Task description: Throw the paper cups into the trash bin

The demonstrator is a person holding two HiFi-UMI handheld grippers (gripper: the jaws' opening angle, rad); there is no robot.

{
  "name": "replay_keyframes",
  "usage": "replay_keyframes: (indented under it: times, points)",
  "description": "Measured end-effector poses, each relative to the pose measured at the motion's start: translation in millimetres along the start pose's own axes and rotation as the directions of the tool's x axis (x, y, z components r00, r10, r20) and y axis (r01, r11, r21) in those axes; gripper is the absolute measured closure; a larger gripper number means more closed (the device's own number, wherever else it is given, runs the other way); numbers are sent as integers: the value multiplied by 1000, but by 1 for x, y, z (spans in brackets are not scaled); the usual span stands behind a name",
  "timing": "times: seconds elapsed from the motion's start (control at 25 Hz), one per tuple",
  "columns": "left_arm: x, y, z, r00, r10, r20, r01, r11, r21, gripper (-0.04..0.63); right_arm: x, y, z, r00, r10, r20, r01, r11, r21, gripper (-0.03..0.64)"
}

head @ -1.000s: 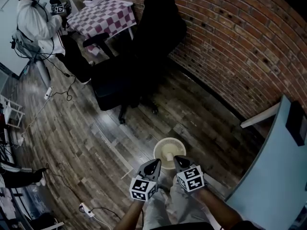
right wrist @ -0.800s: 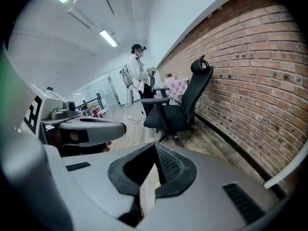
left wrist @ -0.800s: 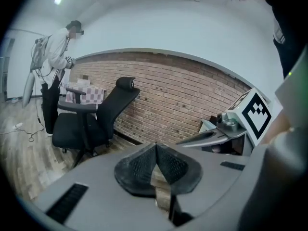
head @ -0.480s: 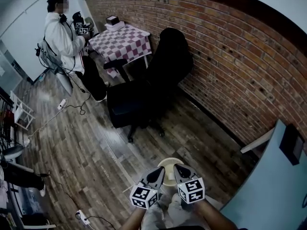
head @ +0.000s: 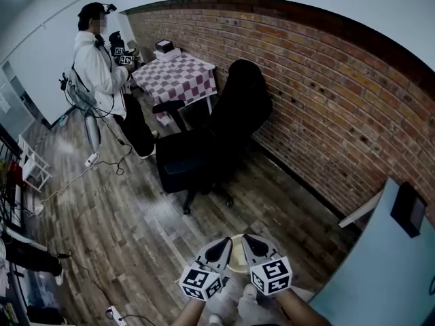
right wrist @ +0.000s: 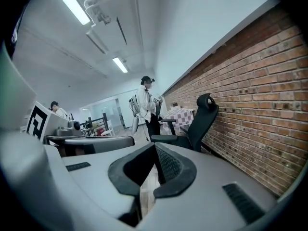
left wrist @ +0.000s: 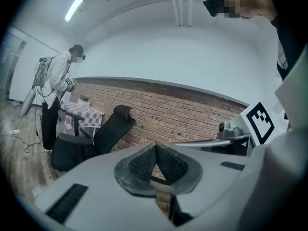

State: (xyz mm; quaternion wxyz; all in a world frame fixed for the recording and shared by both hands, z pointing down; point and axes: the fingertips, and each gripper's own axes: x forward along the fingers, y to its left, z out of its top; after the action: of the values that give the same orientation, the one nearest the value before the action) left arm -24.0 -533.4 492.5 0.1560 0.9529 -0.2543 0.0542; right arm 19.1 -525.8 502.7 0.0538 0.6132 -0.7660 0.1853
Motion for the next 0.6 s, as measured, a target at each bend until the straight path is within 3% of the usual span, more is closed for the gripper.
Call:
replay_keyframes:
  times: [0.6]
  points:
    - [-87,-33,30,991,-130,41,125,987,103,586,-58,86,14,992,-80,92,85,995,-43,611]
